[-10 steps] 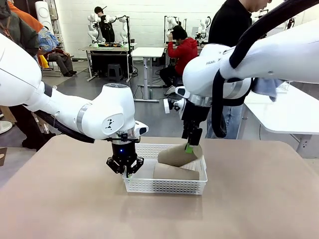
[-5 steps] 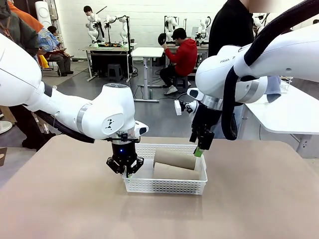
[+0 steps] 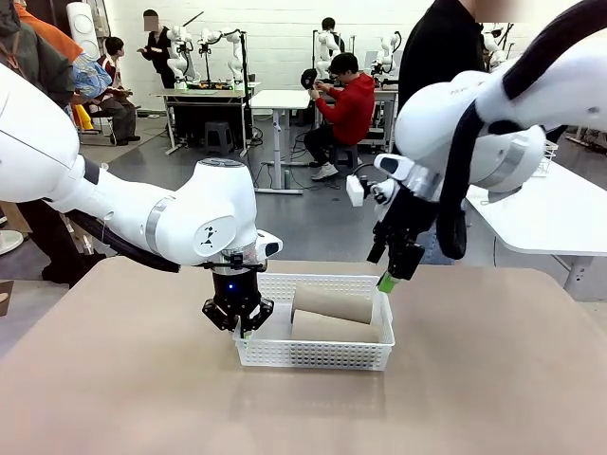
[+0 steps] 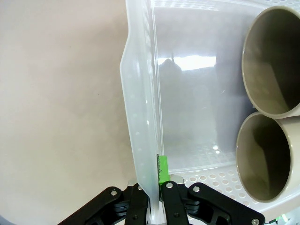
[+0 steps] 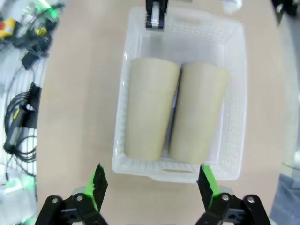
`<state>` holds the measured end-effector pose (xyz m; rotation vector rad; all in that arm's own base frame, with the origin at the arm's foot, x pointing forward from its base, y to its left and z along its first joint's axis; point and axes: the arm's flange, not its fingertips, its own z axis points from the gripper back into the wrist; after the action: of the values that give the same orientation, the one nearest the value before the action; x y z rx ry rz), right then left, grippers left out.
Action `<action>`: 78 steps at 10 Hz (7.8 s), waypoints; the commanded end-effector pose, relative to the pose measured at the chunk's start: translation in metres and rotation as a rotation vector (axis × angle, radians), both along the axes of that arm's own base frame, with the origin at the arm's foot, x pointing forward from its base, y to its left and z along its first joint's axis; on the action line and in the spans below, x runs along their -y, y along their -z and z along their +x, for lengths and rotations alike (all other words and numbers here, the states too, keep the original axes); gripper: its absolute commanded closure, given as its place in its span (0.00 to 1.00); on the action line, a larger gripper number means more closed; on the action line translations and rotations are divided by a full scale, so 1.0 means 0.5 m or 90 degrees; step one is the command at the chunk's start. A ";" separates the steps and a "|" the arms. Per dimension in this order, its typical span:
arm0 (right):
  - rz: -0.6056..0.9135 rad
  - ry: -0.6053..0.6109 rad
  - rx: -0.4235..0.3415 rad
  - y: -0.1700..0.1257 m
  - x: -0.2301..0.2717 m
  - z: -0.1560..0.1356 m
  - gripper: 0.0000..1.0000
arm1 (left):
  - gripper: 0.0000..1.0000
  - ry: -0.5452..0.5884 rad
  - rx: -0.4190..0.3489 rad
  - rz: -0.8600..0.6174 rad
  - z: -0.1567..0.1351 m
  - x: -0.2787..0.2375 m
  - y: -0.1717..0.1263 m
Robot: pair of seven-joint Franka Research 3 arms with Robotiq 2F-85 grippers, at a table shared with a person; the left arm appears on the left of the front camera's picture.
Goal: Clean and organize the cups into the basket.
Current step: Pick up the Reusable plastic cup from the right side of the table and stack it inside the Organizing basket in the center of the table.
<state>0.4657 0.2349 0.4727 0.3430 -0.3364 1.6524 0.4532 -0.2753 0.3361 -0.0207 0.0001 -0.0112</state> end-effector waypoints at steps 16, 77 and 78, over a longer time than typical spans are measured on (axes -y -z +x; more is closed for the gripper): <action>0.564 0.159 0.051 0.177 0.773 -0.077 0.00 | 1.00 0.003 0.001 -0.003 -0.004 -0.006 0.003; 0.489 -0.092 -0.252 0.510 0.408 0.036 0.61 | 1.00 0.003 0.001 -0.003 -0.004 -0.006 0.003; 0.491 -0.091 -0.251 0.510 0.411 0.036 1.00 | 1.00 0.003 0.001 -0.003 -0.004 -0.006 0.003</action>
<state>0.4823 0.0337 0.2210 1.2592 -0.6521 1.4591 0.4530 -0.2750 0.3361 -0.0205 0.0000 -0.0109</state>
